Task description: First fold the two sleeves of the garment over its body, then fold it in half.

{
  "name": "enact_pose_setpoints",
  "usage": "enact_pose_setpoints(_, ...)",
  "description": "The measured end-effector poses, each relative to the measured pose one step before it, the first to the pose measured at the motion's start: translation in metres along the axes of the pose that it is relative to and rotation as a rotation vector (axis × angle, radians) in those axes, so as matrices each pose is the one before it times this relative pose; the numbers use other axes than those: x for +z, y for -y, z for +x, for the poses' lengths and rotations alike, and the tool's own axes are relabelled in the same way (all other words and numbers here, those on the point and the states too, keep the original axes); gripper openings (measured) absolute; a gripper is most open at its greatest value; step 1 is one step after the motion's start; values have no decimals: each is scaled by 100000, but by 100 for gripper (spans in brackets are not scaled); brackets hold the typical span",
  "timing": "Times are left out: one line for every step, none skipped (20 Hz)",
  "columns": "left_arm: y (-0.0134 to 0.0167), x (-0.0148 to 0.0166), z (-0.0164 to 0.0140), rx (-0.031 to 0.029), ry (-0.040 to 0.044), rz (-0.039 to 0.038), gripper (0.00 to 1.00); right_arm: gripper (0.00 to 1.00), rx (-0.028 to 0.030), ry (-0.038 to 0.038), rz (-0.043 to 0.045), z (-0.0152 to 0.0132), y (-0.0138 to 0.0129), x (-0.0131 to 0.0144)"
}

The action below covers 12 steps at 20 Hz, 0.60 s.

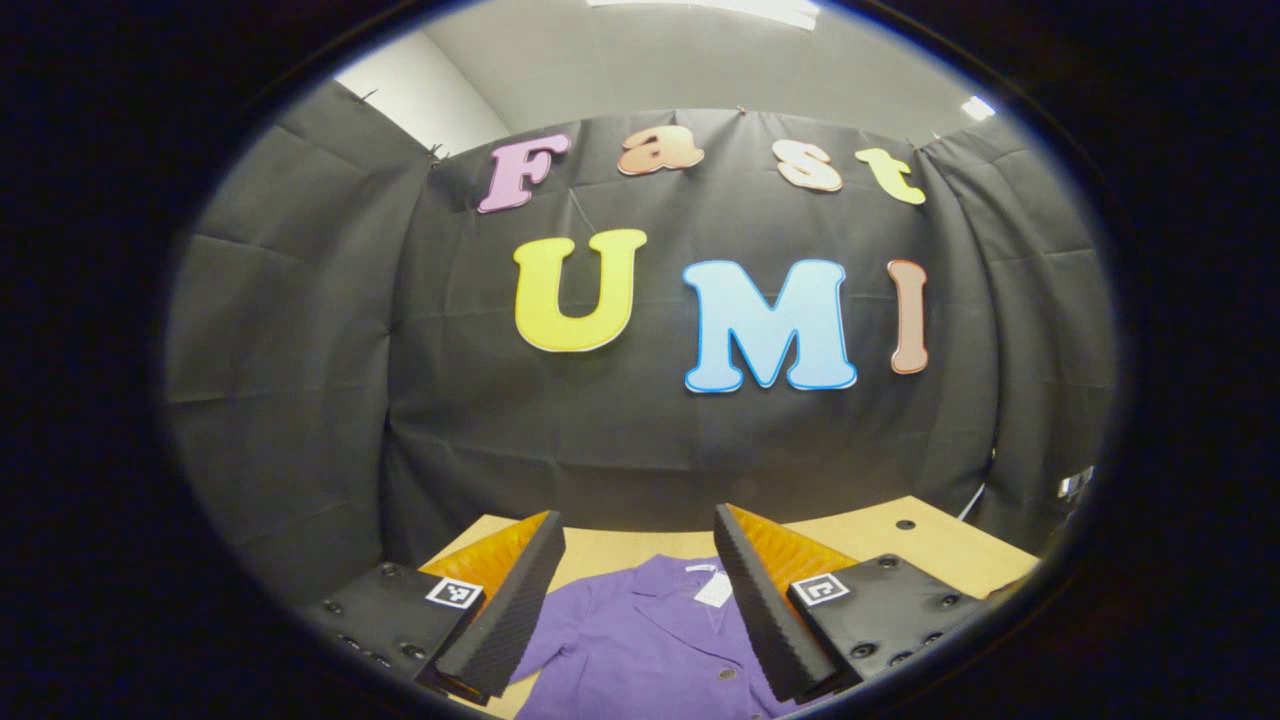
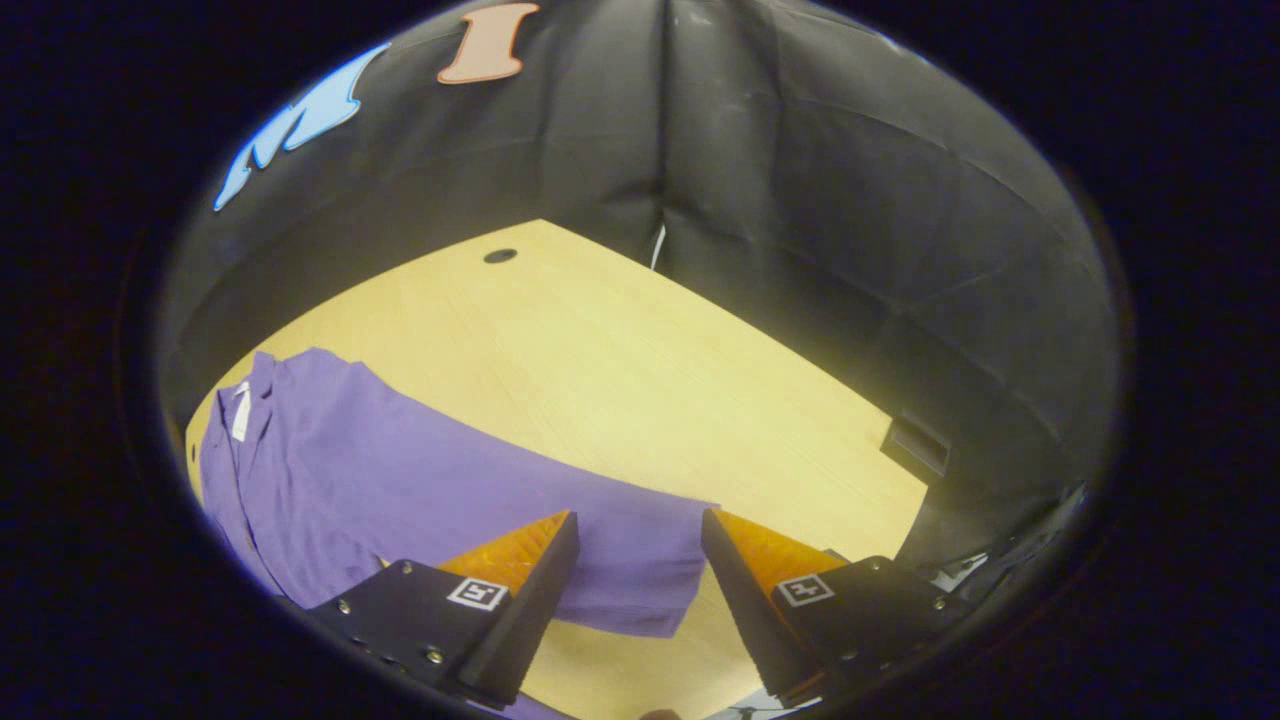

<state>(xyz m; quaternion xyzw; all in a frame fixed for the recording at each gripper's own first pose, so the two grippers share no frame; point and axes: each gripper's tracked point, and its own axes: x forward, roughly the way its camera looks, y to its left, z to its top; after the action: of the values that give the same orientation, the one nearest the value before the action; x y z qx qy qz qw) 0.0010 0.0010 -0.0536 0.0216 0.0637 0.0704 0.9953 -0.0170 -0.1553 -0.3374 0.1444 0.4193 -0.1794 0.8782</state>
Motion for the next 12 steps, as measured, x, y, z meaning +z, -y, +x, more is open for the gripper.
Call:
enact_pose_setpoints(239, -148, -281, 1555, -428, 9, 94, 82, -1522, -399, -1222, 518, 824, -112)
enact_pose_setpoints(95, -195, -319, 1349, 84, 284, 94, 82, -194, -1149, -529, 648, 459, -122)
enact_pose_setpoints(119, 34, -260, 837, 424, 628, 94, 82, 1657, -2339, 919, 117, -101, -466)
enact_pose_setpoints(212, 50, -295, 516, 516, 779, 94, 82, 2024, -1938, 1982, 328, -322, -173)
enact_pose_setpoints(55, 134, -80, 267, 539, 518, 94, 82, 1149, -1916, 1648, 393, 24, -248)
enact_pose_setpoints(-26, 36, -260, 158, 446, 129, 94, 82, 6, -1364, 890, 319, 57, -55)
enact_pose_setpoints(-101, 84, -76, -179, 398, -263, 94, 82, -186, -368, 272, 421, 141, -175)
enact_pose_setpoints(-128, 110, -45, -323, -151, -88, 94, 82, 169, 125, 638, 191, -136, 226)
enact_pose_setpoints(-428, -322, 75, 54, -1060, 466, 94, 83, -377, -497, 642, 131, -94, 68)
enact_pose_setpoints(-316, -175, -41, 240, -338, 355, 94, 83, 156, -1304, 968, 179, -161, -244)
enact_pose_setpoints(-290, 6, -5, 71, 161, -3, 94, 84, 1576, -3215, 981, 170, -419, -534)
enact_pose_setpoints(-270, -31, -58, 77, 126, -213, 94, 86, -185, 1766, 29, -121, 272, 97)
